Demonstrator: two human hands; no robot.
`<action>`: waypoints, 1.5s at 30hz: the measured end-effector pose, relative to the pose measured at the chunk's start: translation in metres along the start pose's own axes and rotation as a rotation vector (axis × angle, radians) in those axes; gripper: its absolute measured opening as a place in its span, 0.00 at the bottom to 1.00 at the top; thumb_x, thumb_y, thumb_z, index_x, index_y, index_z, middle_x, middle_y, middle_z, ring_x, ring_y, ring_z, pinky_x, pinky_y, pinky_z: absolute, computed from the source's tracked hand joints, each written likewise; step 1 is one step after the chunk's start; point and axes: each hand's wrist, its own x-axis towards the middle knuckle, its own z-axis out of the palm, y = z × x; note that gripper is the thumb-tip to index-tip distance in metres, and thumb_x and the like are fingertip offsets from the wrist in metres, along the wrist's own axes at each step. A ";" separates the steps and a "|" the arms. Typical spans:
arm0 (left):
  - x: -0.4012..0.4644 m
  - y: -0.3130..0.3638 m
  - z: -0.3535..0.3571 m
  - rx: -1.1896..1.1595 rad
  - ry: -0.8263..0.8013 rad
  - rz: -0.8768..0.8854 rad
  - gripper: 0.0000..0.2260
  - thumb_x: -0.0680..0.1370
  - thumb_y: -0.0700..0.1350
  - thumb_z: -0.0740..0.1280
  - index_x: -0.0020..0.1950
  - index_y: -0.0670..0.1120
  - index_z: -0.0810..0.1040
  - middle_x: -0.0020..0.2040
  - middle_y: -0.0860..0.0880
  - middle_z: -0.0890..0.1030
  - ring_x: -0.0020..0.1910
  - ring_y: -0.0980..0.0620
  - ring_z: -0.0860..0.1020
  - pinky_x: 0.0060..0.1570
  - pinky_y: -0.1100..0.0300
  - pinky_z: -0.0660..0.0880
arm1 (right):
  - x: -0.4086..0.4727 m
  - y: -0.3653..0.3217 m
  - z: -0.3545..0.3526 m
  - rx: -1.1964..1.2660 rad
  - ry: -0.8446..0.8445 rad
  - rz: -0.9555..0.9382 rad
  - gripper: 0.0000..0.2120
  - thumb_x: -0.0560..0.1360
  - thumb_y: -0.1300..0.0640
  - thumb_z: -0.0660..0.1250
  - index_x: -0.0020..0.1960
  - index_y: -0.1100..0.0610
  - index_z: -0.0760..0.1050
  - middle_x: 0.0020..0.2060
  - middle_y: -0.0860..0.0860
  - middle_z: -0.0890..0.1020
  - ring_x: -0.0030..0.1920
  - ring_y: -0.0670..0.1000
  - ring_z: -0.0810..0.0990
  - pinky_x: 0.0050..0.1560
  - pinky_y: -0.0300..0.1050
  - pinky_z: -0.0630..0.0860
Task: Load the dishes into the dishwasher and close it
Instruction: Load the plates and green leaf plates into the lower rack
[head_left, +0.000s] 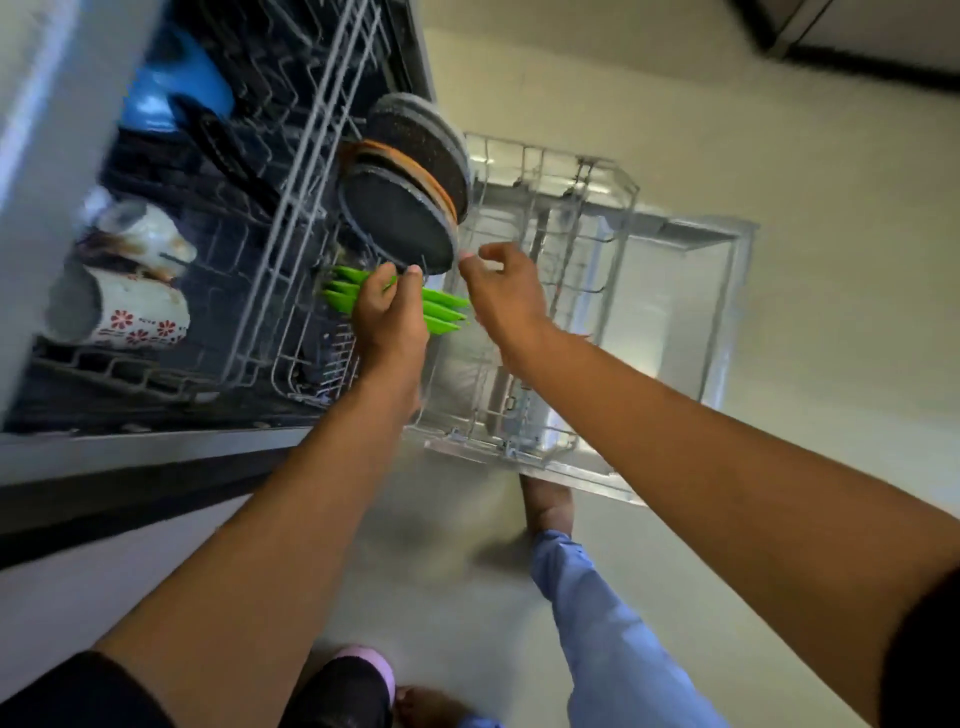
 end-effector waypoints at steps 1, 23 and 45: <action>-0.026 0.016 -0.005 0.008 -0.040 0.034 0.20 0.85 0.47 0.64 0.76 0.44 0.71 0.71 0.44 0.76 0.67 0.46 0.77 0.69 0.45 0.75 | -0.025 -0.018 -0.016 -0.015 0.019 -0.080 0.20 0.81 0.45 0.67 0.69 0.54 0.74 0.50 0.46 0.81 0.49 0.48 0.82 0.53 0.50 0.81; -0.402 0.147 -0.546 -0.289 0.317 0.667 0.17 0.85 0.44 0.64 0.74 0.44 0.74 0.68 0.46 0.80 0.67 0.48 0.79 0.70 0.50 0.74 | -0.592 -0.250 0.143 -0.077 -0.464 -0.999 0.17 0.79 0.42 0.70 0.66 0.46 0.78 0.49 0.39 0.83 0.49 0.32 0.80 0.51 0.27 0.73; -0.480 -0.213 -1.017 -0.815 1.504 -0.230 0.22 0.80 0.50 0.66 0.73 0.45 0.74 0.70 0.40 0.76 0.65 0.38 0.77 0.67 0.44 0.75 | -0.865 -0.075 0.484 -0.565 -1.519 -1.020 0.15 0.78 0.49 0.73 0.64 0.45 0.79 0.50 0.45 0.86 0.49 0.40 0.84 0.41 0.33 0.79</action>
